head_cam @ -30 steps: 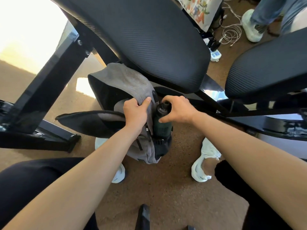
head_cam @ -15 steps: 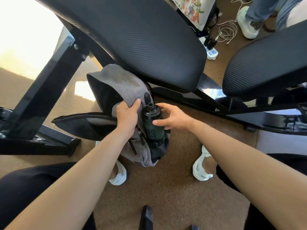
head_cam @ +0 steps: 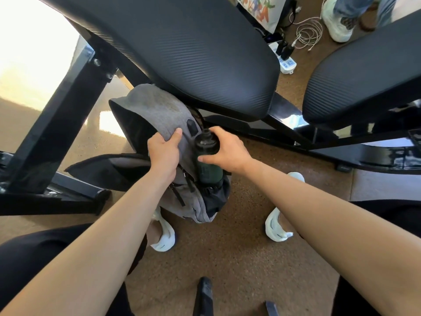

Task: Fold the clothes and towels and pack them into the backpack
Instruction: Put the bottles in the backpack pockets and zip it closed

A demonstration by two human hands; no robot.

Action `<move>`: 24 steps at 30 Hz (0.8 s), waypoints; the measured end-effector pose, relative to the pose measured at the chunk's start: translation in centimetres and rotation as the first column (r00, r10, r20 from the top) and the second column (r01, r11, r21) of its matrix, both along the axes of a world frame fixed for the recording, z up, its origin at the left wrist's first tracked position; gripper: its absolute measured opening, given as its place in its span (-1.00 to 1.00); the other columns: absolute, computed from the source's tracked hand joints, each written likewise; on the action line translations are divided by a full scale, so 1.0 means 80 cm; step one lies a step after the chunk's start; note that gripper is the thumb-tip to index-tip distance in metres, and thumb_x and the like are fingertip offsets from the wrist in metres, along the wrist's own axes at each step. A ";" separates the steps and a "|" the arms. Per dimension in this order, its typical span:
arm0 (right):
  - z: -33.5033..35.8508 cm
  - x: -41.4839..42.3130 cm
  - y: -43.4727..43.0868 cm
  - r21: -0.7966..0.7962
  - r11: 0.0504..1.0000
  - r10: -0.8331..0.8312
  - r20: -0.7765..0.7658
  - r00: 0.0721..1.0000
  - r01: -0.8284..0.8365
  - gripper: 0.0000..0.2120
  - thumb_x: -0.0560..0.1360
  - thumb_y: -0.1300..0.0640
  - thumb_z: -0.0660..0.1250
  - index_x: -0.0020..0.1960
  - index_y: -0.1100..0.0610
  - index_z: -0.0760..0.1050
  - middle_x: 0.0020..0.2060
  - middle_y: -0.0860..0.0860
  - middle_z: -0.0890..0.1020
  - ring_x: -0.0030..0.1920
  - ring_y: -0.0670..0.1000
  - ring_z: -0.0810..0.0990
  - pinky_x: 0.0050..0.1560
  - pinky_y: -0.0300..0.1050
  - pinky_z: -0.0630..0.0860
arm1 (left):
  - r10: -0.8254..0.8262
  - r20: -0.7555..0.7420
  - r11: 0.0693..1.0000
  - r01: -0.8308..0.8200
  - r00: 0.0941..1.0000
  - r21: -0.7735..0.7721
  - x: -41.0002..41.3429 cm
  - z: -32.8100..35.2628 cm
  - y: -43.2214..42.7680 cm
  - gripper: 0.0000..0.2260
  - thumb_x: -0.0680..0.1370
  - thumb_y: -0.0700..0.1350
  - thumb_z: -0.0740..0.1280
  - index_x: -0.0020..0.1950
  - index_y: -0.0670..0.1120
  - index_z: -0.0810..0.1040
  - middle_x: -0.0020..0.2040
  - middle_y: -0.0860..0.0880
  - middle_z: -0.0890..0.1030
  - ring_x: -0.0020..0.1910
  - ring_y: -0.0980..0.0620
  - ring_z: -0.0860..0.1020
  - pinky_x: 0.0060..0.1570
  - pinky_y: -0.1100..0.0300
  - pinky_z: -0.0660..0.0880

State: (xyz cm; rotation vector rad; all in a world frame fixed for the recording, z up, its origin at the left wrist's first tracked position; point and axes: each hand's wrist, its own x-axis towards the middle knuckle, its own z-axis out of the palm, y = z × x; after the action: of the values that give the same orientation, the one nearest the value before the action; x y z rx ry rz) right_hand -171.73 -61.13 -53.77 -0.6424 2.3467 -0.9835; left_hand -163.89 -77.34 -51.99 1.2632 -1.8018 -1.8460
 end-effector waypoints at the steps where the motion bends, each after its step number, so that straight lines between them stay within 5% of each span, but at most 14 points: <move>1: -0.001 -0.002 0.004 -0.004 0.994 -0.109 0.021 0.994 0.109 -0.24 0.27 -0.27 0.55 0.36 -0.04 0.40 0.25 -0.04 0.60 0.28 0.06 0.56 0.26 0.15 0.54 | 0.011 0.002 1.000 -0.011 1.000 -0.013 0.000 0.001 -0.003 -0.85 0.60 -0.08 0.42 0.13 -0.10 0.65 0.06 -0.02 0.71 0.10 -0.01 0.68 0.19 -0.06 0.61; 4: 0.000 -0.009 0.005 0.008 0.968 -0.251 0.078 0.965 0.252 -0.19 0.22 -0.35 0.53 0.34 0.00 0.42 0.24 -0.01 0.61 0.27 0.09 0.57 0.24 0.15 0.56 | -0.017 0.012 0.998 0.017 1.000 -0.053 -0.001 0.007 -0.011 -0.77 0.64 -0.07 0.37 0.26 -0.11 0.61 0.12 0.00 0.69 0.15 0.04 0.65 0.20 0.05 0.59; 10: 0.020 -0.002 -0.026 0.017 0.997 0.071 0.079 0.994 -0.072 -0.12 0.27 -0.10 0.66 0.48 0.04 0.36 0.29 0.06 0.60 0.27 0.06 0.57 0.30 0.02 0.49 | -0.143 -0.003 0.990 0.143 0.990 0.006 0.006 0.004 -0.010 -0.69 0.69 -0.04 0.27 0.41 -0.07 0.53 0.23 0.04 0.66 0.23 0.08 0.61 0.31 0.03 0.53; 13: 0.018 0.007 -0.024 -0.010 0.995 0.097 0.075 0.992 -0.096 -0.23 0.33 -0.06 0.64 0.45 0.04 0.42 0.27 0.03 0.60 0.19 0.02 0.57 0.25 0.02 0.52 | -0.275 -0.093 0.960 0.279 0.957 0.034 0.013 0.004 -0.009 -0.61 0.60 -0.01 0.41 0.41 -0.09 0.52 0.24 -0.03 0.68 0.24 0.01 0.64 0.29 -0.03 0.55; 16: 0.014 0.007 -0.016 -0.060 0.997 0.059 0.120 0.991 -0.052 -0.28 0.32 0.03 0.65 0.41 0.05 0.46 0.22 0.03 0.61 0.11 -0.02 0.59 0.15 -0.06 0.57 | -0.485 -0.030 0.868 0.476 0.874 -0.141 0.020 0.001 -0.014 -0.42 0.42 -0.07 0.61 0.39 -0.12 0.52 0.25 -0.05 0.67 0.26 -0.02 0.63 0.28 -0.05 0.55; 18: 0.012 0.003 -0.006 -0.151 0.988 0.000 0.276 0.961 0.044 -0.37 0.38 0.24 0.59 0.41 0.13 0.47 0.19 0.10 0.62 0.01 -0.04 0.62 -0.02 -0.21 0.60 | -0.524 0.028 0.829 0.517 0.851 -0.214 0.018 -0.001 -0.018 -0.38 0.37 -0.11 0.65 0.37 -0.12 0.53 0.24 -0.03 0.67 0.26 0.03 0.63 0.29 -0.06 0.56; 20: 0.008 0.001 0.008 -0.246 0.927 -0.130 0.496 0.859 0.282 -0.48 0.44 0.43 0.44 0.37 0.21 0.48 0.16 0.19 0.62 0.06 0.08 0.65 -0.10 -0.16 0.67 | -0.505 0.047 0.826 0.498 0.862 -0.263 0.017 0.002 -0.018 -0.40 0.36 -0.08 0.66 0.34 -0.11 0.55 0.22 0.00 0.68 0.24 0.07 0.63 0.28 -0.07 0.57; 24: -0.037 0.012 0.044 0.081 0.789 -0.549 0.539 0.639 0.609 -0.79 0.54 0.31 0.35 0.16 0.16 0.58 -0.02 0.17 0.65 -0.09 0.09 0.66 -0.17 -0.09 0.68 | -0.412 0.062 0.854 0.409 0.909 -0.322 0.019 0.005 -0.011 -0.42 0.36 -0.03 0.66 0.32 -0.10 0.57 0.20 0.04 0.68 0.21 0.11 0.63 0.23 -0.01 0.60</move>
State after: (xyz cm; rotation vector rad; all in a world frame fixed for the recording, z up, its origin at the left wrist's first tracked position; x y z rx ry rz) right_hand -170.76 -57.62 -56.72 0.3908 1.9900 -1.3569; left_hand -162.35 -78.21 -51.57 0.7884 -2.3994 -1.6273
